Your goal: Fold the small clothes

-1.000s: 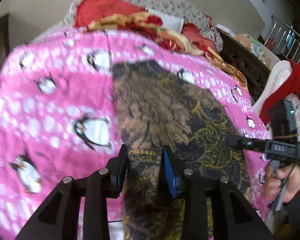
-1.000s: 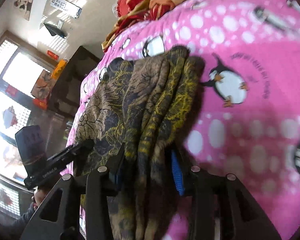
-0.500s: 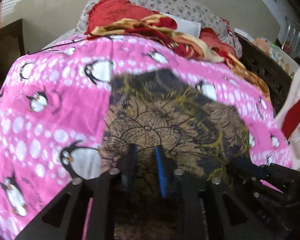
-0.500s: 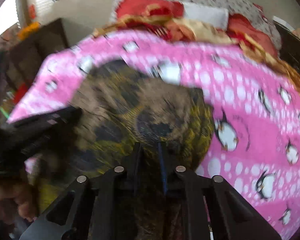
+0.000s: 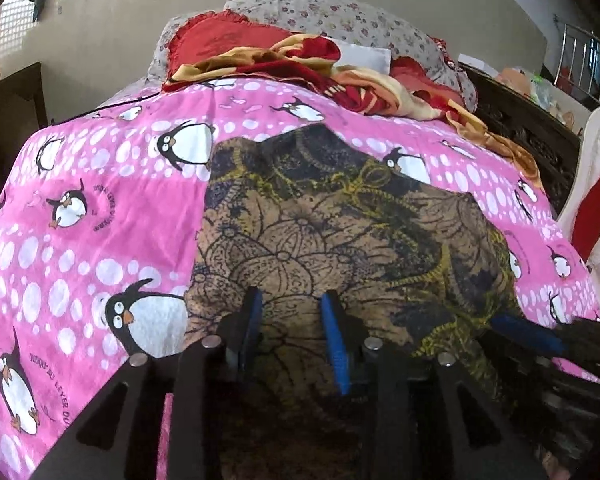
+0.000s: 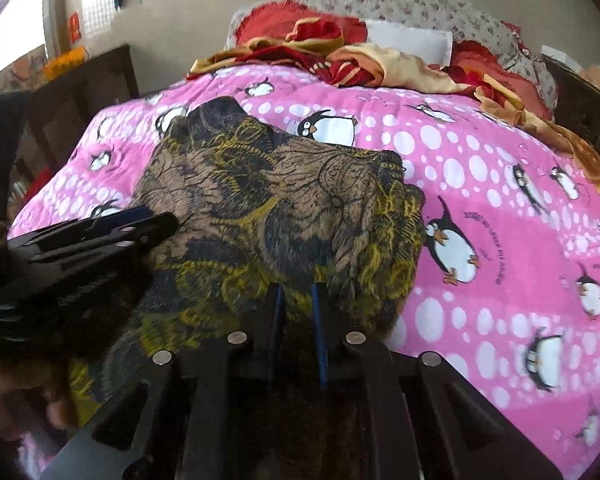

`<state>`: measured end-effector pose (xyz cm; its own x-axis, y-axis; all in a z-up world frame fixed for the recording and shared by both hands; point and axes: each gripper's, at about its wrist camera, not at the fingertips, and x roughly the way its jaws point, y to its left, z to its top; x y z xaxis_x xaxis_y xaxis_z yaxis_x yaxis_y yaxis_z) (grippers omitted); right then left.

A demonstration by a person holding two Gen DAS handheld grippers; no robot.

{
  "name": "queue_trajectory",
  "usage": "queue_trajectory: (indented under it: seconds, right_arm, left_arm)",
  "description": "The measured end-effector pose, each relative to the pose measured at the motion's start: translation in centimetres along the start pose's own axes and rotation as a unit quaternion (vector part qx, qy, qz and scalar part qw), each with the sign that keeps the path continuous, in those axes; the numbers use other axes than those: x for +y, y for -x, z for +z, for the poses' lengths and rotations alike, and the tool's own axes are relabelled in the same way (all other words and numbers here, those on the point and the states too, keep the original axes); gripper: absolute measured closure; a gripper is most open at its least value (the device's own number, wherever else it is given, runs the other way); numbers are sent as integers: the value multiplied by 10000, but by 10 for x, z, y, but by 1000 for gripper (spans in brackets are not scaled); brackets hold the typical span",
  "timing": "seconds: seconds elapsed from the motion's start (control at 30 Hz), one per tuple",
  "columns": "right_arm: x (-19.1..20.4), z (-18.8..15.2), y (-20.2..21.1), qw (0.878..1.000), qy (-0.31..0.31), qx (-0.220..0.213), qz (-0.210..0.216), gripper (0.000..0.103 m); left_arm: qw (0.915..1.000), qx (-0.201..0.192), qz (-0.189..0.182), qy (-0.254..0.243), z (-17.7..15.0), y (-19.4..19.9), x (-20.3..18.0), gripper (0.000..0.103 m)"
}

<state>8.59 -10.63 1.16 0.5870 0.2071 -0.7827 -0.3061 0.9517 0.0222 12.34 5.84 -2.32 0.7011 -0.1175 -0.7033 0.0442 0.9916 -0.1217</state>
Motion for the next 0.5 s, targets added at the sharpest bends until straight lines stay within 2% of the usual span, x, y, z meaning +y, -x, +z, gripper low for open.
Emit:
queue_trajectory:
  seconds: [0.1,0.2,0.33,0.43,0.5]
  right_arm:
    - [5,-9,31,9998,44,212,38,96]
    - [13,-41,59,9990,292,272,185,93]
    - [26,-82,56,9968,576,513,213,93]
    - [29,-96,53,9970,763,133,99,93]
    - [27,-98,54,9975,692,58,158,93]
  left_arm:
    - [10000,5,-44,-54,0,-1,-2,63]
    - [10000,8,-53,-84,1,-1,-3,61]
    - [9999,8,-121,-76,1,-1,-2,58]
    - [9999,27,-136,-100,1,-2,-3,55]
    - [9997,48,-193,-109,2,-3,-4,52]
